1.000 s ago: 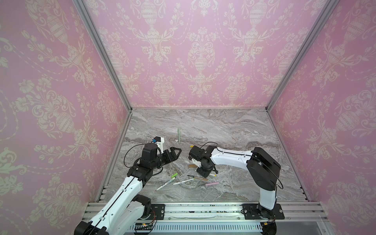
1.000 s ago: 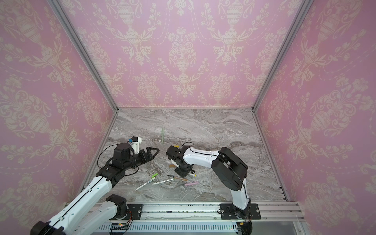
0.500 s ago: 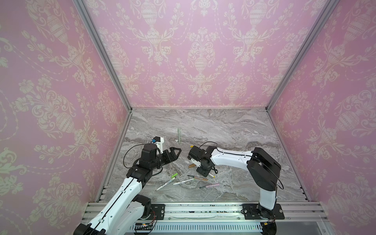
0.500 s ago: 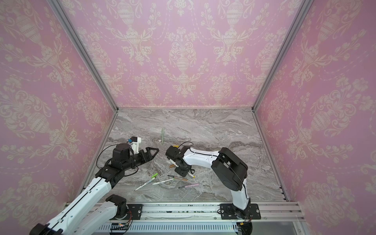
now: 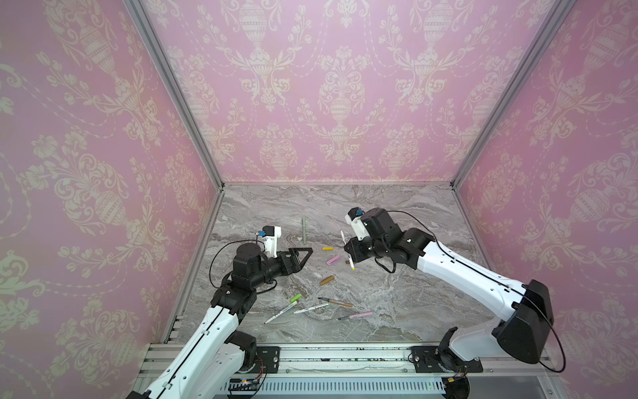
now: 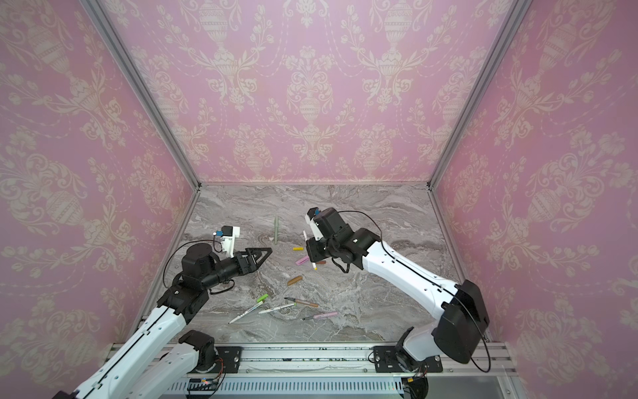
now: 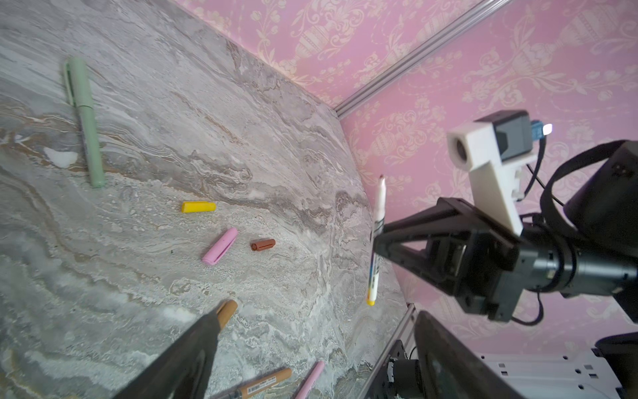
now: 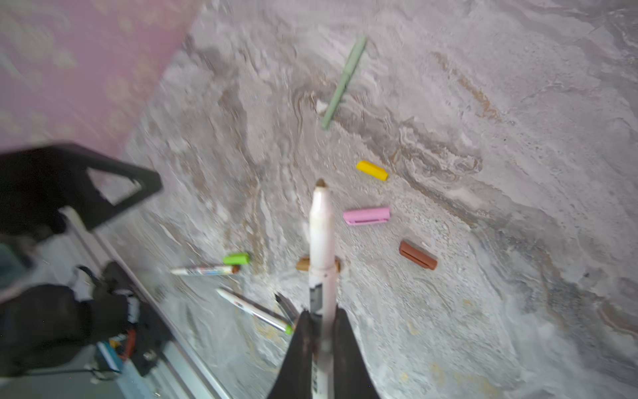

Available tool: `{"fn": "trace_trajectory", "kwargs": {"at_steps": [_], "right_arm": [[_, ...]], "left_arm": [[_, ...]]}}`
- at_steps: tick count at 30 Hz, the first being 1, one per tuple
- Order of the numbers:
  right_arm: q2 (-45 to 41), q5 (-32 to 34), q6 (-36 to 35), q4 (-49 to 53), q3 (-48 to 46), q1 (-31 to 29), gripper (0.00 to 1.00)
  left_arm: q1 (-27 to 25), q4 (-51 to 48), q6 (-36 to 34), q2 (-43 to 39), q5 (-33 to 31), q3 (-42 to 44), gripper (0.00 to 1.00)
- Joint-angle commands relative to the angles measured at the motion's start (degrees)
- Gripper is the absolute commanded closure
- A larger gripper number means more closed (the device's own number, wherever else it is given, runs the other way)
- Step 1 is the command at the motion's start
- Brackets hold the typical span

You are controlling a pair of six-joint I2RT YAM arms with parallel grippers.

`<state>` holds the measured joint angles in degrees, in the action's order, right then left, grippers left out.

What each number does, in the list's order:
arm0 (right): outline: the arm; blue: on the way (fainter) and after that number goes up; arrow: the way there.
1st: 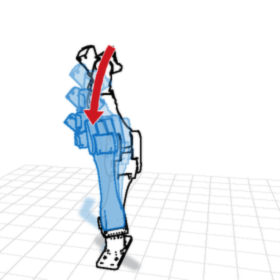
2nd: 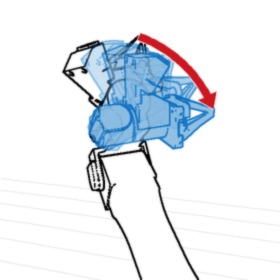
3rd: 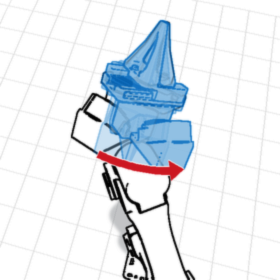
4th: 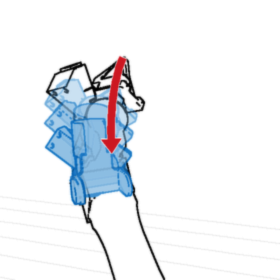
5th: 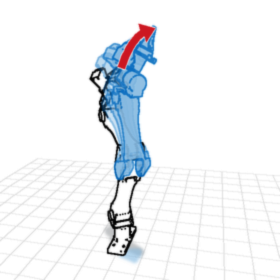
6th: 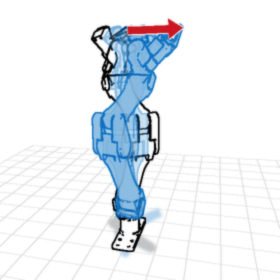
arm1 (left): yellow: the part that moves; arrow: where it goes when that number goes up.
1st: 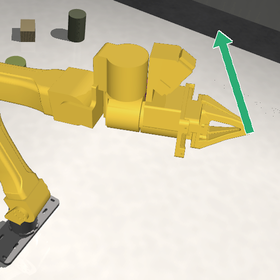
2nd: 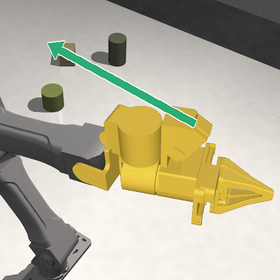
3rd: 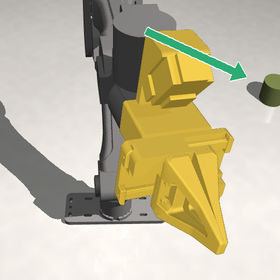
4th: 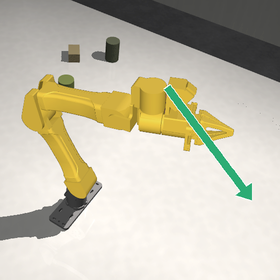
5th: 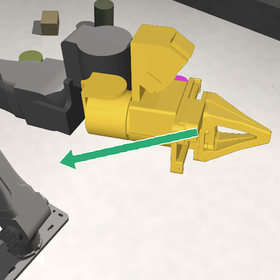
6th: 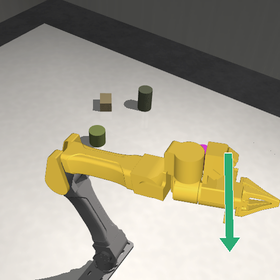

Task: Insert the pens into the pen caps
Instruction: 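Lift the white pen upright with right gripper while left gripper approaches it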

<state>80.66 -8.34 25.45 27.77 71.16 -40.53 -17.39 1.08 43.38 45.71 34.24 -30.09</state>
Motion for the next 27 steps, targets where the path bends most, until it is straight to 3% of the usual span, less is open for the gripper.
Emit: {"fn": "trace_trajectory", "kwargs": {"at_steps": [1, 8, 18, 25, 27], "right_arm": [[-1.62, -12.00, 15.94, -9.98, -2.85, 1.59, 1.00], [-1.50, -18.03, 23.51, -19.71, -3.21, 1.66, 1.00], [-2.94, -20.07, 22.91, -21.05, -3.30, 1.43, 1.00], [-4.50, -18.86, 22.48, -20.26, -6.69, 1.45, 1.00], [-4.79, -18.31, 21.94, -19.73, -6.83, 1.49, 1.00]], "left_arm": [[-2.56, 4.70, -1.71, 2.36, 6.32, -3.59, 0.10], [-10.59, 7.95, -2.90, 7.92, 3.76, -6.56, 0.13], [-12.82, 15.35, 0.95, 14.67, 1.65, -7.43, 0.30], [-13.55, 17.81, 2.24, 17.77, 0.27, -8.67, 0.62], [-13.59, 17.66, 2.33, 17.91, -0.11, -8.85, 0.68]]}}
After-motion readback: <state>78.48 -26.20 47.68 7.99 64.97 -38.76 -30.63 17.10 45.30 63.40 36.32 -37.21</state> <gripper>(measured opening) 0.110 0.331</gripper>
